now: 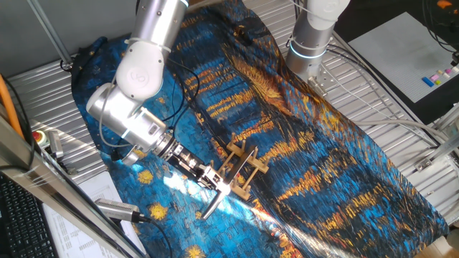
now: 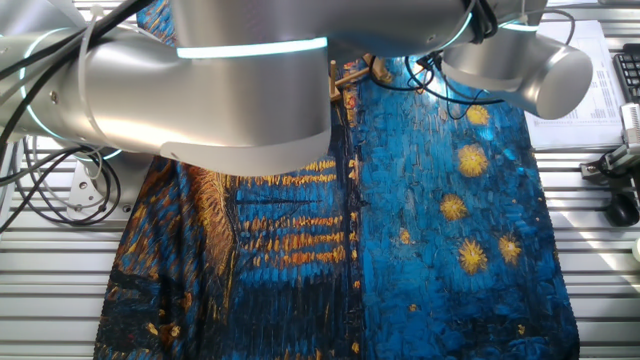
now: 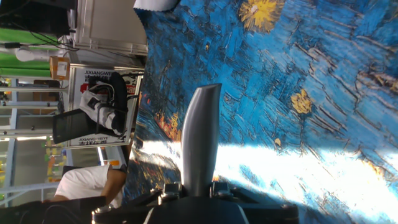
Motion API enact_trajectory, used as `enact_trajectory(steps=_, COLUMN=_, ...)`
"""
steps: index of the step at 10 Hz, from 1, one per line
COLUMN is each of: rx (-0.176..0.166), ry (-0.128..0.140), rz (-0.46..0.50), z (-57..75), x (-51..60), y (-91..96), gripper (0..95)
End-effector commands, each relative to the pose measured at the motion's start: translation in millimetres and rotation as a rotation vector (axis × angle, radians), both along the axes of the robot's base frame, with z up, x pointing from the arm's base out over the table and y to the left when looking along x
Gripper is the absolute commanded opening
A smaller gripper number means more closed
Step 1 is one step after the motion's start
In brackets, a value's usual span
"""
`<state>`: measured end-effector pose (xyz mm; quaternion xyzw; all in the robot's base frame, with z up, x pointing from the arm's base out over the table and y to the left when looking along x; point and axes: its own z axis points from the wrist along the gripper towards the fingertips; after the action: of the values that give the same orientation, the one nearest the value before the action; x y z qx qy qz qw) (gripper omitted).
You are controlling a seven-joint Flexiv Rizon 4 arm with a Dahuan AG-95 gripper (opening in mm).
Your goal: Put the knife on the knife rack
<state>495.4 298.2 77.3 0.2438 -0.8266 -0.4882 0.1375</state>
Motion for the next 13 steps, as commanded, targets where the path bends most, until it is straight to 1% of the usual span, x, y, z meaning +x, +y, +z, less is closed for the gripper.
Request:
enact_trajectory(steps=1, rx=0.001, ry=0.002, rz=0.0, z=0.9, x=0.4, y=-0.8, gripper=0.0)
enact_trajectory(steps=4, rx=-0.002, ry=0.005, rz=-0.005, z=0.3, x=1.6, y=-0.6, gripper=0.0)
enact_trajectory(steps=5, rx=0.006, ry=-0.003, rz=-0.01, z=-1.5, x=1.5, y=-0.5, gripper=0.0)
enact_trajectory(steps=7, rx=0.016, ry=-0.008, rz=-0.004, z=-1.7, x=1.8, y=-0.5, gripper=38.0)
enact_trajectory(steps=8, rx=0.018, ry=-0.01, rz=0.0, z=-1.1, x=2.5, y=-0.7, gripper=38.0)
enact_trajectory(steps=10, rx=0.019, ry=-0.016, rz=-0.001, z=-0.9, x=2.5, y=-0.8, gripper=76.0)
enact_trajectory(steps=13, rx=0.009, ry=-0.022, rz=0.007, z=3.0, x=4.7, y=-4.5, gripper=76.0)
